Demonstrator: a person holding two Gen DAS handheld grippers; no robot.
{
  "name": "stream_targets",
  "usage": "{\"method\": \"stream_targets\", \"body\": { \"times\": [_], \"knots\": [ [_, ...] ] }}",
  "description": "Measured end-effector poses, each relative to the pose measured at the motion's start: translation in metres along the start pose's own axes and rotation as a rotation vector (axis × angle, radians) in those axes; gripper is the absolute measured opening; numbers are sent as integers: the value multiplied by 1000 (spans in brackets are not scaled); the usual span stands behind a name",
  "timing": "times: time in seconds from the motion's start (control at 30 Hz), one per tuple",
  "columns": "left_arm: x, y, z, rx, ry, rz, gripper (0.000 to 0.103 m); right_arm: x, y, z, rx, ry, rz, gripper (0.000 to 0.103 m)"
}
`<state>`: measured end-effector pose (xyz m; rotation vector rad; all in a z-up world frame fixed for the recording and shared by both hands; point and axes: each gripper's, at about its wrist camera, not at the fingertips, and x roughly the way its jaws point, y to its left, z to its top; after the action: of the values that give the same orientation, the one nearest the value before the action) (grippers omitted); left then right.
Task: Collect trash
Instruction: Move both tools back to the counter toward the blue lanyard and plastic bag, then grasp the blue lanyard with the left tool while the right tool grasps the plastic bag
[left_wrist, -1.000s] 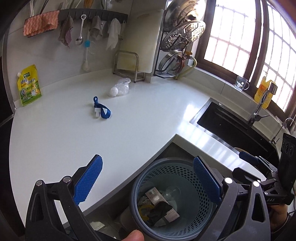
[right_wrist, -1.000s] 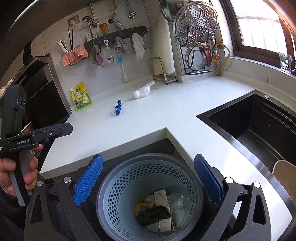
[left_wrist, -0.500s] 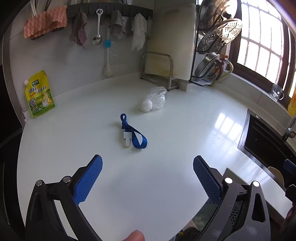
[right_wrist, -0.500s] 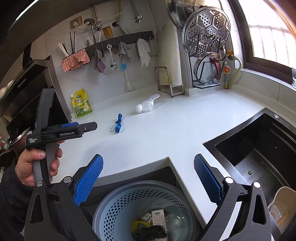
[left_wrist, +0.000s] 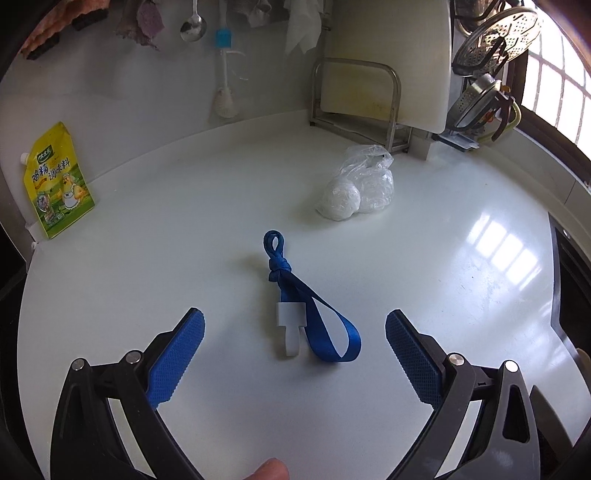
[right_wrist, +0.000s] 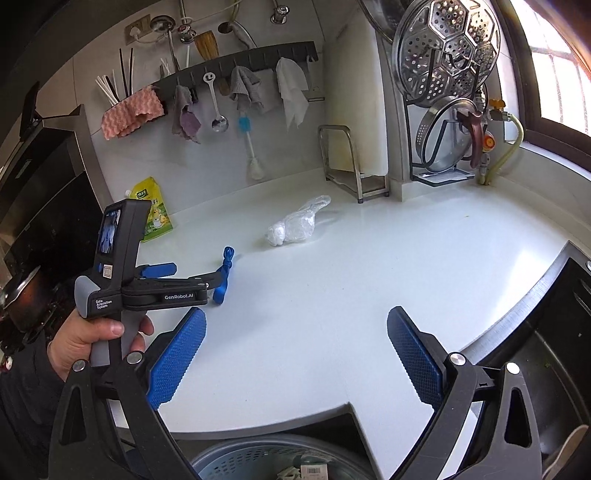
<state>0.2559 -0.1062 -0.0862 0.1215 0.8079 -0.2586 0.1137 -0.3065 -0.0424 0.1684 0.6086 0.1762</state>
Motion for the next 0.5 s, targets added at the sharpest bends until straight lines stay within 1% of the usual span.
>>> {"method": "stream_targets", "body": {
  "times": [0.1,0.27,0.33,0.4,0.43,0.47,0.5],
  "knots": [
    [12,-1,4,13,15,12,96,22,-2,9,0,15,-2,94],
    [31,4,10,1,37,17,94,59,-2,22,8,43,6,94],
    [36,7,11,1,49,12,83,75,-3,29,7,57,7,94],
    [42,8,10,13,65,14,70,91,-3,38,15,65,-3,94],
    [45,10,11,9,78,1,63,100,-2,44,22,68,2,94],
    [46,13,12,-3,78,-19,51,109,-1,50,27,70,8,94],
    [46,15,14,-7,81,-17,37,119,1,57,29,74,14,94]
  ]
}}
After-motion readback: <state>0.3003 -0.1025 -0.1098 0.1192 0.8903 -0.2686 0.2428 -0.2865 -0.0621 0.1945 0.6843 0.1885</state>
